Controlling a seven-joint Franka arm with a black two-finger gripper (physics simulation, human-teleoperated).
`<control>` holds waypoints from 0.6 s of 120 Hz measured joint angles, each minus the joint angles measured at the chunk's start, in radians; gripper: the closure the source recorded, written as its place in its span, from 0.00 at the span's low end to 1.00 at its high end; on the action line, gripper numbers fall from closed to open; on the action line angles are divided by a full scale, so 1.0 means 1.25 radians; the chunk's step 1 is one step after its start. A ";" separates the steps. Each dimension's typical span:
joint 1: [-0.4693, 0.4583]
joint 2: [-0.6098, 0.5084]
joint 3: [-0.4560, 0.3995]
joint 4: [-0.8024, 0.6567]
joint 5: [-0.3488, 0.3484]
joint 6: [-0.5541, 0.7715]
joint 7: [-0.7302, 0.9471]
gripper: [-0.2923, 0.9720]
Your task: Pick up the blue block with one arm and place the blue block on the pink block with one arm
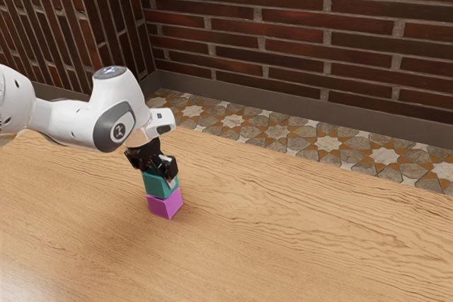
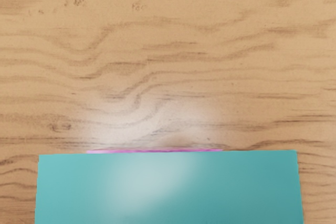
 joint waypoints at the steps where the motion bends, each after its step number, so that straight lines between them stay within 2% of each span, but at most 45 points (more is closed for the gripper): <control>1: 0.000 0.000 0.000 0.000 0.000 0.000 0.000 0.47; 21: 0.000 0.001 0.000 0.000 0.002 0.003 -0.003 0.47; 45: 0.000 0.000 0.003 0.000 -0.005 0.005 0.001 0.33; 72: 0.001 -0.045 0.005 0.002 -0.006 0.002 0.006 0.27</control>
